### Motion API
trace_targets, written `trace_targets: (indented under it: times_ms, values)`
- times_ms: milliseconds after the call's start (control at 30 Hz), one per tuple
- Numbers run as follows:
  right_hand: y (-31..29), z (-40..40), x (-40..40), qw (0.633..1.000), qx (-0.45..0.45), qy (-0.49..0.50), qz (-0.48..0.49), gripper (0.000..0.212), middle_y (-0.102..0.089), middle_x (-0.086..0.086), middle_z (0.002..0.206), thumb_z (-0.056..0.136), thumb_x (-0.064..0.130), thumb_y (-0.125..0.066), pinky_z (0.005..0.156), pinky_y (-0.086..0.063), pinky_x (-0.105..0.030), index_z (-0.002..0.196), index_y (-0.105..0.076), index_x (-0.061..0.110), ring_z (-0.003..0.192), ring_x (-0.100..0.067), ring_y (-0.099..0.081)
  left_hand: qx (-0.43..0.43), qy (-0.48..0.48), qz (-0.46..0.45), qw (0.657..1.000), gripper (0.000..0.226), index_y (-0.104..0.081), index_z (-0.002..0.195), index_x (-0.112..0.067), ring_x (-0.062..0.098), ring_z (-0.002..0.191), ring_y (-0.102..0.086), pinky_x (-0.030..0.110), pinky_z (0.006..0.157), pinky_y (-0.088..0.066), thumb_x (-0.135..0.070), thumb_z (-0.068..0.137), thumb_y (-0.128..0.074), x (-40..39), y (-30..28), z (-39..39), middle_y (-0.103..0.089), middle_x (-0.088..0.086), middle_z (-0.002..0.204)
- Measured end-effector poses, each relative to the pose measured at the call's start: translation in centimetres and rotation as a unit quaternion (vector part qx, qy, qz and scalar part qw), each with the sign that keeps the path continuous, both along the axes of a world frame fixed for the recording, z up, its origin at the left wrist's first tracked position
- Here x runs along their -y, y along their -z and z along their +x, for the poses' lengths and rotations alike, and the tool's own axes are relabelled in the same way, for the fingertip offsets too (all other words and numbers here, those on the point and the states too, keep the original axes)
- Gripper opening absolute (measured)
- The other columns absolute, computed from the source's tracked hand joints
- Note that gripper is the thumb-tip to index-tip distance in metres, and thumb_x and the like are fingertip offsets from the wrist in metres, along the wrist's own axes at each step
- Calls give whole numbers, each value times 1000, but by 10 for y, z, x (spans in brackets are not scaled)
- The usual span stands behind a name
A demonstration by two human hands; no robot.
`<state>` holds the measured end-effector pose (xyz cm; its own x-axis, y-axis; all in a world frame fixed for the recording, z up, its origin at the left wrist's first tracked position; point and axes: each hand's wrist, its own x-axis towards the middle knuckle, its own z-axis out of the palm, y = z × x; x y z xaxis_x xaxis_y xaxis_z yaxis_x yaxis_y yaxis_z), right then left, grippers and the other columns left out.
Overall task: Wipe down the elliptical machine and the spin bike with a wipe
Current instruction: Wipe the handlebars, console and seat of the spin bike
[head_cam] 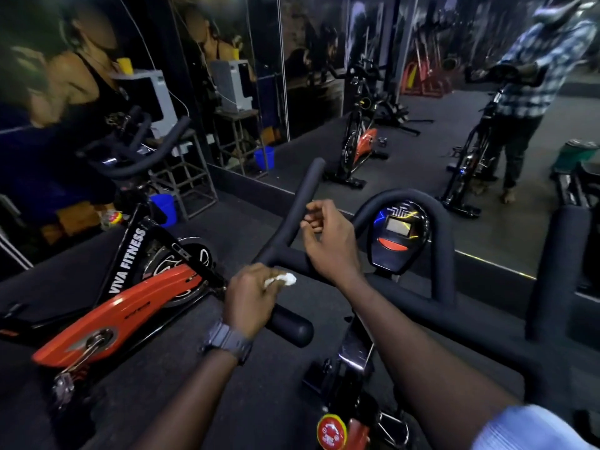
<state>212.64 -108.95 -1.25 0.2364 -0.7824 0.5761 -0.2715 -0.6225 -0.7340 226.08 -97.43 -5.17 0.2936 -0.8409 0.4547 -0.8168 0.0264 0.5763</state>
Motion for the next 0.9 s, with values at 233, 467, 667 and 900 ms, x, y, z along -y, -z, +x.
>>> trace_targets:
  times_ms: [233,467,667,900]
  values:
    - [-12,-8,-8,997,50,-22,61,22,-69,0,85,86,3,-64,69,-52,-19,104,-58,13,72,-6,-62,-3,46,12,999,17,-76,92,-30,8,82,-65,23,73,-50,-19,81,-68,-22,-1,-71,-69,-12,86]
    - [-2,-30,-19,990,-12,-93,103,18,-63,13,80,90,5,-62,75,-51,-26,104,-60,16,69,2,-58,141,44,10,989,17,-69,87,-27,19,82,-60,34,60,-51,-27,79,-54,-32,-1,-125,-62,-7,79]
    - [-3,-76,-51,974,-88,-200,57,11,-70,1,98,96,15,-59,87,-50,-30,107,-63,14,92,-13,-65,91,32,-1,995,33,-67,71,-13,25,76,-60,34,58,-48,-34,79,-43,-44,5,-156,-64,3,75]
    - [8,-160,-75,972,-125,-190,56,12,-69,6,100,98,20,-57,84,-49,-26,109,-63,19,91,-6,-64,163,-1,-19,986,24,-64,66,-16,25,62,-56,31,56,-37,-27,74,-44,-53,6,-179,-60,2,67]
